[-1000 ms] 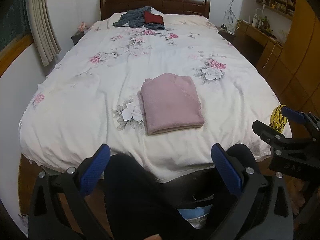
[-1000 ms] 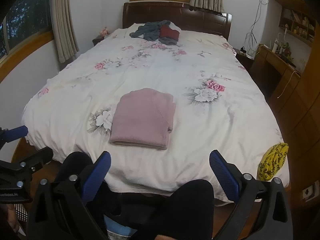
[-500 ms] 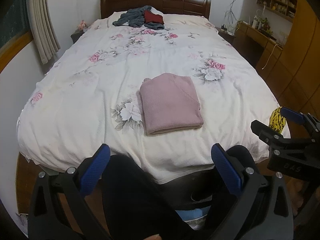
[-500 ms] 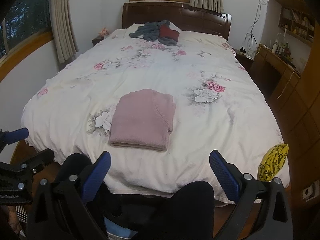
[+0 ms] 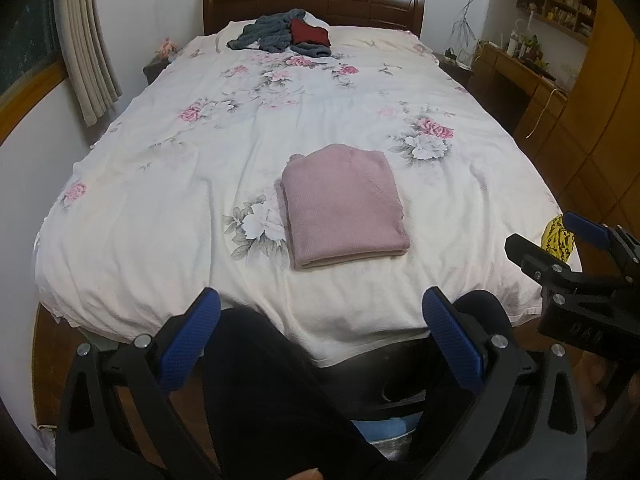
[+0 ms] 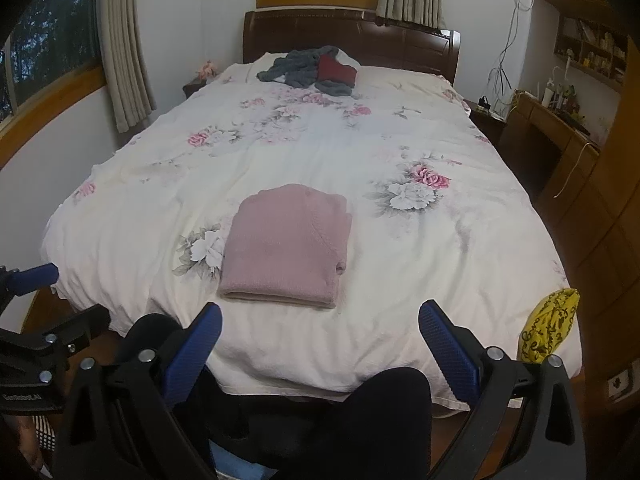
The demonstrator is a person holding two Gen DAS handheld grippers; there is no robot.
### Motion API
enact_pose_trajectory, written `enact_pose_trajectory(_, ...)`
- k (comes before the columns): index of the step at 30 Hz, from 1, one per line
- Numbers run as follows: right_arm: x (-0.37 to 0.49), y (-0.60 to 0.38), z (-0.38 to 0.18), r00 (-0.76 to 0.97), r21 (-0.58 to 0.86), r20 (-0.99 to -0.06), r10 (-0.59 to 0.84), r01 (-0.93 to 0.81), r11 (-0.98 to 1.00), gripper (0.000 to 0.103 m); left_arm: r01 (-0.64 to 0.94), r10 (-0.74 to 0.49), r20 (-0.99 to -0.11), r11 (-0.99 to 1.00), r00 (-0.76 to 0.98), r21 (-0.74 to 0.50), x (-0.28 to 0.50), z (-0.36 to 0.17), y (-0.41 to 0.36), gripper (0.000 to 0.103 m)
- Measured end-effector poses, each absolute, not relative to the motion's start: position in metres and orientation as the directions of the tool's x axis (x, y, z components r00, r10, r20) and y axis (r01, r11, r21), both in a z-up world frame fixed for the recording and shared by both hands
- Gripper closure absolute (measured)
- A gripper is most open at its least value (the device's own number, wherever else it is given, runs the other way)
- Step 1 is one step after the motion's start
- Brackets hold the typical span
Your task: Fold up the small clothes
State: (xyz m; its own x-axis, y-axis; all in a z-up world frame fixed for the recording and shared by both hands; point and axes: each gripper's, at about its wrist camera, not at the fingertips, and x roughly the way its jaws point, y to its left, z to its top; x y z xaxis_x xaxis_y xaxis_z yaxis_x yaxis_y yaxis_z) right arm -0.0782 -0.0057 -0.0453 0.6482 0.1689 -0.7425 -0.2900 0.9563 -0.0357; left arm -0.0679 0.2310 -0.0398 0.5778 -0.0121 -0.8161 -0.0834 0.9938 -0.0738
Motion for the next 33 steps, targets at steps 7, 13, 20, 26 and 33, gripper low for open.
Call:
enact_pose_trajectory(7,-0.0748,-0.0056,-0.0438,0.646,-0.024,-0.742,0.180,-0.293,0.956,0.004,-0.088,-0.003,-0.817,0.994,0.576,-0.066,-0.0649,-0.0369,0.2343,0.003)
enact_pose_trajectory(13,-0.0755,-0.0056,-0.0430,0.651,-0.017,-0.737,0.185,-0.290,0.957,0.004,-0.087,-0.003,-0.819,0.994,0.573,-0.065,-0.0644,-0.0368,0.2341,0.003)
enact_pose_trajectory(20,-0.0768,-0.0068,-0.0432,0.653,-0.018,-0.737,0.178,-0.282,0.959,0.004,-0.078,-0.009,-0.819,0.995,0.574,-0.066,-0.0647,-0.0369,0.2351,0.003)
enact_pose_trajectory(26,-0.0787,-0.0056,-0.0426,0.654,-0.021,-0.737,0.173,-0.278,0.960,0.004,-0.073,-0.013,-0.820,0.995,0.572,-0.067,-0.0651,-0.0396,0.2364,0.003)
enact_pose_trajectory(33,-0.0797,-0.0048,-0.0424,0.653,-0.024,-0.737,0.173,-0.282,0.959,0.004,-0.082,-0.012,-0.820,0.994,0.573,-0.072,-0.0641,-0.0409,0.2384,0.003)
